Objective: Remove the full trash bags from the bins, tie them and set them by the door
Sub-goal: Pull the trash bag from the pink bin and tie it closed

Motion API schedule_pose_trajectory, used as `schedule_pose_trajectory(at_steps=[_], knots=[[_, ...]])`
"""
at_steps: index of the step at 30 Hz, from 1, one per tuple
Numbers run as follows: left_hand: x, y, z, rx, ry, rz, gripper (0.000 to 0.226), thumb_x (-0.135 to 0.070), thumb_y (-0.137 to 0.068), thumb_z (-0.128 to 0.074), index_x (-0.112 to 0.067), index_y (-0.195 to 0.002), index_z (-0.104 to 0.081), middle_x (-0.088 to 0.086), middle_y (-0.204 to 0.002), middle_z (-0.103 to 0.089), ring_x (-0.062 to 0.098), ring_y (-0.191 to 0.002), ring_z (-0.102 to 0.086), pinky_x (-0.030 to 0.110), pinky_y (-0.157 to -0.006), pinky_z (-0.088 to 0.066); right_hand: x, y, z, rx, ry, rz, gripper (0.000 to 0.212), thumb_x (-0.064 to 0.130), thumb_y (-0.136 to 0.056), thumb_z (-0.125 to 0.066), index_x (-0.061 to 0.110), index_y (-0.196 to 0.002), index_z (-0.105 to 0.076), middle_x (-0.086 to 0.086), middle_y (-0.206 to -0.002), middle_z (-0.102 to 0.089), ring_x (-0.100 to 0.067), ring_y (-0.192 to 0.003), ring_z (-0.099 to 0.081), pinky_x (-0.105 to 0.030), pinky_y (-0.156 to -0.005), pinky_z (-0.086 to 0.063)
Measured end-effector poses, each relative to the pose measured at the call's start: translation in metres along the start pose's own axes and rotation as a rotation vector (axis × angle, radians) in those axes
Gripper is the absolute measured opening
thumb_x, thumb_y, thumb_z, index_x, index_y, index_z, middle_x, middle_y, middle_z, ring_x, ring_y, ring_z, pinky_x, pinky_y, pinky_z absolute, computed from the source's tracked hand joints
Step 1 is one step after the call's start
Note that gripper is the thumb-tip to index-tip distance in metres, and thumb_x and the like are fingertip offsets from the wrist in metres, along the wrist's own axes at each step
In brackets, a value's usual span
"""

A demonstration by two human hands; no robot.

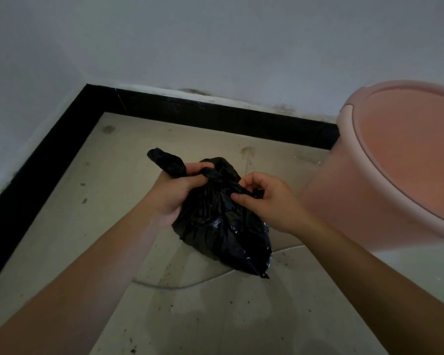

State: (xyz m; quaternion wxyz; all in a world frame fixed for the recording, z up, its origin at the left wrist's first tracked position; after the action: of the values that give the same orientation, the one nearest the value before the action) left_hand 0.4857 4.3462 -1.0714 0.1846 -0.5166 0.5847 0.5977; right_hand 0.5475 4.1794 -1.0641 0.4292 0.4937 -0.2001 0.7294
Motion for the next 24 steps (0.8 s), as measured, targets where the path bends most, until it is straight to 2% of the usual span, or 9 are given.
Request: schedule_pose_trajectory(at_steps=[4,7,11,14,18,20,24], knots=[[-0.006,0.001,0.001,-0.095,0.124,-0.056,0.021,-0.001,-0.091,-0.064,-0.008,-0.107,-0.076,0.014,-0.101,-0.077,0.023,-0.095,-0.075,0.033,-0.082,-0.06,0.01,0.005,-0.005,0.02,-0.015,0.034,0.018,0.018,-0.084,-0.078,0.031,-0.093,-0.069,0.005,-0.086,-0.067,-0.013,-0.085,-0.065,-0.036,-0.086,-0.054],[-0.011,0.001,0.005,-0.137,0.0,-0.143,0.022,-0.01,-0.085,-0.077,-0.016,-0.106,-0.078,0.01,-0.104,-0.077,0.022,-0.103,-0.073,0.039,-0.096,-0.056,0.014,0.009,-0.008,0.039,0.007,0.042,0.023,0.018,-0.083,-0.08,0.034,-0.095,-0.069,0.003,-0.093,-0.071,-0.009,-0.088,-0.064,-0.027,-0.087,-0.052],[-0.011,0.002,0.009,-0.105,-0.069,-0.204,0.025,-0.002,-0.087,-0.073,-0.016,-0.106,-0.077,0.008,-0.108,-0.077,0.022,-0.107,-0.071,0.042,-0.101,-0.054,0.01,0.01,-0.013,0.088,-0.011,0.017,0.019,0.018,-0.084,-0.079,0.031,-0.093,-0.07,0.003,-0.09,-0.073,-0.005,-0.083,-0.065,-0.017,-0.08,-0.049],[-0.016,0.005,0.012,-0.08,-0.101,-0.268,0.029,0.007,-0.081,-0.074,-0.008,-0.106,-0.073,0.009,-0.108,-0.076,0.021,-0.105,-0.072,0.04,-0.1,-0.055,0.004,0.009,-0.01,0.044,-0.089,-0.002,0.016,0.024,-0.084,-0.079,0.03,-0.093,-0.068,0.004,-0.088,-0.07,-0.01,-0.081,-0.066,-0.023,-0.076,-0.052],[-0.018,0.004,0.014,-0.088,-0.141,-0.295,0.032,0.009,-0.074,-0.08,-0.009,-0.099,-0.071,0.005,-0.093,-0.073,0.021,-0.092,-0.072,0.036,-0.088,-0.06,-0.006,0.009,0.006,-0.107,-0.118,-0.045,0.028,0.035,-0.091,-0.069,0.029,-0.117,-0.061,0.005,-0.11,-0.06,-0.013,-0.092,-0.063,-0.036,-0.084,-0.058],[-0.017,0.004,0.01,-0.072,-0.148,-0.301,0.029,0.008,-0.073,-0.08,-0.011,-0.093,-0.07,0.003,-0.088,-0.074,0.021,-0.09,-0.073,0.035,-0.086,-0.06,-0.001,0.006,0.011,-0.125,-0.11,-0.02,0.035,0.037,-0.094,-0.065,0.03,-0.128,-0.06,0.005,-0.114,-0.056,-0.011,-0.095,-0.062,-0.037,-0.088,-0.057],[-0.015,0.005,-0.002,-0.008,-0.158,-0.296,0.027,0.009,-0.073,-0.079,-0.011,-0.089,-0.07,0.007,-0.092,-0.076,0.024,-0.096,-0.073,0.04,-0.091,-0.059,0.018,-0.002,0.004,-0.019,0.037,0.082,0.032,0.036,-0.094,-0.064,0.033,-0.127,-0.064,0.009,-0.107,-0.056,-0.002,-0.089,-0.059,-0.012,-0.082,-0.047]])
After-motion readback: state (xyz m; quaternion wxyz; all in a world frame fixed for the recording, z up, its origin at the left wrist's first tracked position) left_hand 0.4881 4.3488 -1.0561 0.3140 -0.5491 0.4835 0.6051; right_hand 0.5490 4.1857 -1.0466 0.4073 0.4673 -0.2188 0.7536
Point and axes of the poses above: each hand's wrist, its own y-axis away from the middle knuckle, its own z-axis out of the back of the hand, x = y × z, the point moved 10 cm from there along -y, towards the middle knuckle
